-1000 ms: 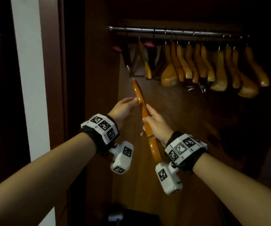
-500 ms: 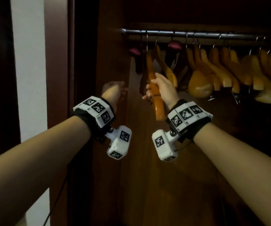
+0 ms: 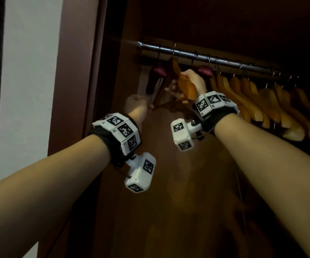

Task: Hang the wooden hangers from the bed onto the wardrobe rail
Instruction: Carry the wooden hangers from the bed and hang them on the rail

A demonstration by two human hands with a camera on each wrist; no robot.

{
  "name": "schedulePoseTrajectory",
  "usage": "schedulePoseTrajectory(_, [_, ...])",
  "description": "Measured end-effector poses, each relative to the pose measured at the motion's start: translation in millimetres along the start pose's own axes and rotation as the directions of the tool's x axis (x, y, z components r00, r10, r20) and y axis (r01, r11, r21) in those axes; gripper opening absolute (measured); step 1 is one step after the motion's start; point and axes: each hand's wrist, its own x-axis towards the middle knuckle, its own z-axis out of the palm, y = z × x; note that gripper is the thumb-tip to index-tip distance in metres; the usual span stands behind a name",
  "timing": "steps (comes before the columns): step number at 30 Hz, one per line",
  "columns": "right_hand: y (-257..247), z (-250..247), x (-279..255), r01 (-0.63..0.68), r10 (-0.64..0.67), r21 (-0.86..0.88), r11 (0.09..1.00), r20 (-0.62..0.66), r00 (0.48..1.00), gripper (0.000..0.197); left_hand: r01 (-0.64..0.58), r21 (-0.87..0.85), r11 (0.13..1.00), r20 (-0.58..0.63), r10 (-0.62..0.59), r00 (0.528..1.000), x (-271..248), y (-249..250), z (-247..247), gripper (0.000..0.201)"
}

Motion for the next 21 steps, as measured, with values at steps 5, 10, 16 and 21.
schedulePoseTrajectory(5, [-6.9, 6.6, 6.5, 0.041, -0.051, -0.129, 0.991, -0.078, 0.996, 0.02, -0.058, -0.053, 0.997, 0.041, 0.06, 0.997, -3.2, -1.5, 1.6, 0.028])
schedulePoseTrajectory(10, [0.9, 11.6, 5.8, -0.008, -0.027, -0.267, 0.964, -0.126, 0.992, 0.013, -0.075, -0.046, 0.996, 0.058, 0.078, 0.995, -3.5, -0.3, 1.7, 0.025])
schedulePoseTrajectory(16, [2.7, 9.9, 5.6, -0.019, -0.026, -0.295, 0.955, -0.15, 0.988, 0.02, -0.069, -0.055, 0.996, 0.066, 0.073, 0.995, -1.2, -2.3, 1.7, 0.025])
schedulePoseTrajectory(21, [20.2, 9.9, -9.3, -0.027, -0.035, -0.34, 0.94, -0.177, 0.984, 0.026, -0.056, -0.018, 0.998, 0.093, 0.058, 0.994, -6.0, -5.2, 3.2, 0.027])
